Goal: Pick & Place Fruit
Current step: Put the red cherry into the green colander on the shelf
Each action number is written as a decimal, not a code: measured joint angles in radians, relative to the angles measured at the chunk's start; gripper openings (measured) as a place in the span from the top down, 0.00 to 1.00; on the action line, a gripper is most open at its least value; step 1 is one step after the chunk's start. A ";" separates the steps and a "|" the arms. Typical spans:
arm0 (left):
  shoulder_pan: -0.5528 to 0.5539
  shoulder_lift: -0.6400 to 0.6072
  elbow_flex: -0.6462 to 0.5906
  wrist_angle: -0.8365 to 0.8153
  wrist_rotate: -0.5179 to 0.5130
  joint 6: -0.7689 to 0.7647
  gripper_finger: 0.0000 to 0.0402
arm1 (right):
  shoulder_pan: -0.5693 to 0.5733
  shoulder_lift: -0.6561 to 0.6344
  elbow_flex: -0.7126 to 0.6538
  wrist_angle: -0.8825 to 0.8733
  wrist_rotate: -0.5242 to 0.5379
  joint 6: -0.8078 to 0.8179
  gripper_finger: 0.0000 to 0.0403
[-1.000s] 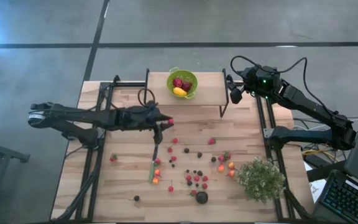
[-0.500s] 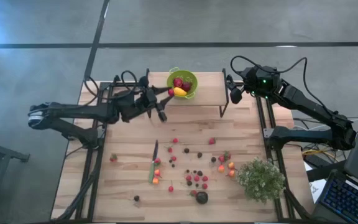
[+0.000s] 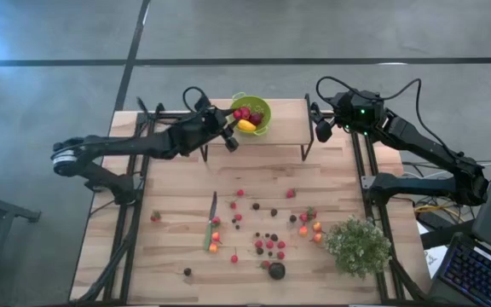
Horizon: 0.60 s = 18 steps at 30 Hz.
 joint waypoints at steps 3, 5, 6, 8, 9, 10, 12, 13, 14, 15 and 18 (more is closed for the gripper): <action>0.014 0.044 0.003 0.000 0.000 0.000 0.67 | 0.000 0.000 0.000 0.000 0.000 0.000 0.10; 0.021 0.071 0.005 -0.001 0.000 0.000 0.66 | 0.000 0.000 0.000 -0.002 0.000 0.000 0.10; 0.024 0.084 0.006 -0.001 0.000 0.000 0.66 | 0.000 0.000 0.000 -0.002 0.000 0.000 0.10; 0.028 0.104 0.010 -0.003 0.000 0.000 0.65 | 0.000 0.000 0.000 -0.003 0.000 0.000 0.10; 0.030 0.112 0.012 -0.004 0.000 0.000 0.65 | 0.000 0.000 0.000 -0.003 0.000 0.000 0.10; 0.030 0.119 0.016 -0.003 -0.001 0.000 0.65 | 0.000 0.000 0.000 -0.003 0.000 0.000 0.10; 0.030 0.130 0.023 0.001 -0.001 0.000 0.66 | 0.000 0.000 0.000 -0.003 0.000 0.000 0.10; 0.030 0.135 0.026 0.001 -0.001 0.000 0.66 | 0.000 0.000 0.000 -0.003 0.000 0.000 0.10; 0.030 0.139 0.029 0.001 -0.001 0.000 0.67 | 0.000 0.000 0.000 -0.004 0.000 0.000 0.10; 0.030 0.142 0.032 0.001 -0.001 0.000 0.67 | 0.000 0.000 0.000 -0.004 0.000 0.000 0.10; 0.030 0.142 0.033 -0.001 -0.001 0.000 0.66 | 0.000 0.000 0.000 -0.004 0.000 0.000 0.10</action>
